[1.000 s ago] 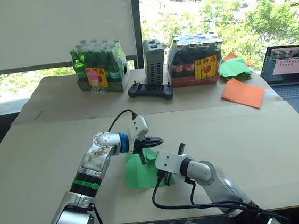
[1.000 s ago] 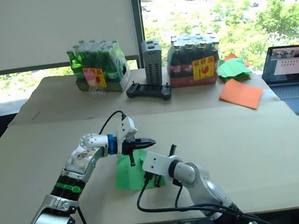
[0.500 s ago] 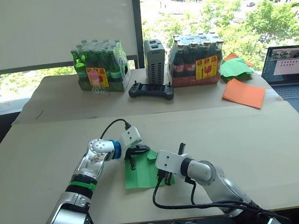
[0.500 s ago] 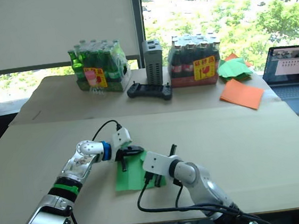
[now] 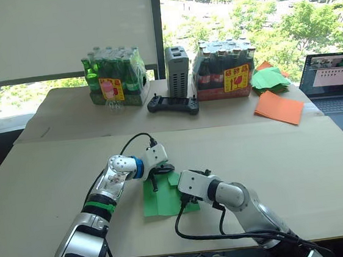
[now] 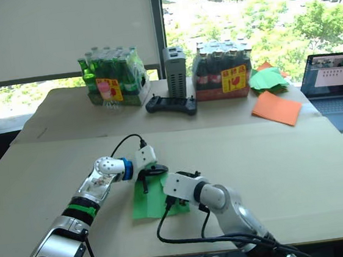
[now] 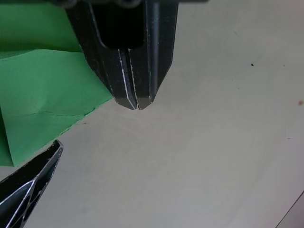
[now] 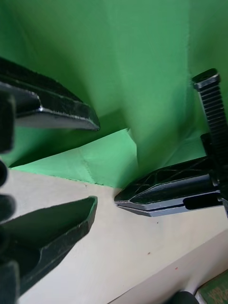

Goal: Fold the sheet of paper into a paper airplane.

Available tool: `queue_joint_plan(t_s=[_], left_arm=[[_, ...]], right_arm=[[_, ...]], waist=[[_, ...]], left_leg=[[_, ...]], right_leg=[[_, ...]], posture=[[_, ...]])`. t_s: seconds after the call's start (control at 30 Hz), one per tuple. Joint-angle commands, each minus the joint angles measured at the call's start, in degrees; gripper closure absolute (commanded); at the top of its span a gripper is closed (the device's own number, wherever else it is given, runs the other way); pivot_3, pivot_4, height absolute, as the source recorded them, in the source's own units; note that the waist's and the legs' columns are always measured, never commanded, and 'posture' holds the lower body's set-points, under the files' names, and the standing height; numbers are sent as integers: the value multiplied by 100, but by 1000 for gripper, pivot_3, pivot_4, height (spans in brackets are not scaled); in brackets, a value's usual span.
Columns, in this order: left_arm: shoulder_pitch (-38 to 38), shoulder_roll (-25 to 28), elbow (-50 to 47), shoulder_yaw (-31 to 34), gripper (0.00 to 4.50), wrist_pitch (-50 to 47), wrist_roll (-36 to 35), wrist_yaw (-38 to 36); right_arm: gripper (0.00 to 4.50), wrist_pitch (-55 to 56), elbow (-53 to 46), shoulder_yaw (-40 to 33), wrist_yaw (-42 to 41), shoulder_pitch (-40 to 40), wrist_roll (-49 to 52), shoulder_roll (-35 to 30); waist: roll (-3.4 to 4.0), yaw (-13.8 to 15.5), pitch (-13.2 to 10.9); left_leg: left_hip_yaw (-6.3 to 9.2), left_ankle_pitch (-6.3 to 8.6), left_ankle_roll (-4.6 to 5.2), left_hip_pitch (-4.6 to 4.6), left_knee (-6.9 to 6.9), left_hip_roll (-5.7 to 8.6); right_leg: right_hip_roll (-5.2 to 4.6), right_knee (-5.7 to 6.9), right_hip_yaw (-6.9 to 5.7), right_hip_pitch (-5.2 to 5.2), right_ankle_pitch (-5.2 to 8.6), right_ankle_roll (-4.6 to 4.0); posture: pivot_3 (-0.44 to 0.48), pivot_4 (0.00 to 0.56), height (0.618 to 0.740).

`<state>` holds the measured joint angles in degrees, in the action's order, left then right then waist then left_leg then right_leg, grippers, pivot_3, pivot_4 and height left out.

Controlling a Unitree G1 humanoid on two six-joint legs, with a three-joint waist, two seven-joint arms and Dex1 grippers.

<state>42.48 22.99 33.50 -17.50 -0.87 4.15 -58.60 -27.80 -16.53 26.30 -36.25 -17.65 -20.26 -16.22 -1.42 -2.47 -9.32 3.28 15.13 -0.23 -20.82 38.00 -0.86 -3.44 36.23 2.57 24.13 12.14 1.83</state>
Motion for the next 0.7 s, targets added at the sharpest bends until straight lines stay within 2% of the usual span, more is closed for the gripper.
queue_joint_plan(t_s=[0.03, 0.23, 0.27, 0.6, 0.7], left_arm=[[-90, 26, 227, -153, 4500, 25, 216, 4], [-103, 30, 269, -170, 4500, 99, 251, 13], [-102, 28, 262, -168, 4500, 98, 249, 16], [-104, 46, 200, -162, 4500, 105, 255, 41], [-125, 59, 179, -161, 4500, 105, 259, 48]], right_arm=[[499, -704, -473, -659, -279, -238, 902, 364], [499, -1223, 95, -917, -253, -845, 1351, 483], [1043, -1270, 219, -907, -215, -919, 1365, 470], [4381, -1054, 1043, -647, 26, -1133, 1347, 512], [4450, -903, 1338, -653, 137, -1208, 1345, 581]], waist=[[0, 0, 0], [2, -2, 1], [2, -1, 1], [2, -3, 1], [2, -3, 1]], left_leg=[[0, 0, 0, 0, 0, 0], [1, 0, 0, 4, 4, 0], [0, 0, 0, 5, 4, 0], [0, 0, 0, 3, 4, 0], [-1, 0, 0, 3, 4, 0]], right_leg=[[0, 1, 0, 0, 0, 0], [0, 7, 0, -1, 0, 0], [0, 7, 0, -1, 0, 0], [0, 10, 1, 2, -1, -1], [0, 10, 1, 1, -1, -1]], posture=[[0, 150, 740], [0, 150, 740], [0, 150, 740], [0, 150, 740], [0, 150, 740]])
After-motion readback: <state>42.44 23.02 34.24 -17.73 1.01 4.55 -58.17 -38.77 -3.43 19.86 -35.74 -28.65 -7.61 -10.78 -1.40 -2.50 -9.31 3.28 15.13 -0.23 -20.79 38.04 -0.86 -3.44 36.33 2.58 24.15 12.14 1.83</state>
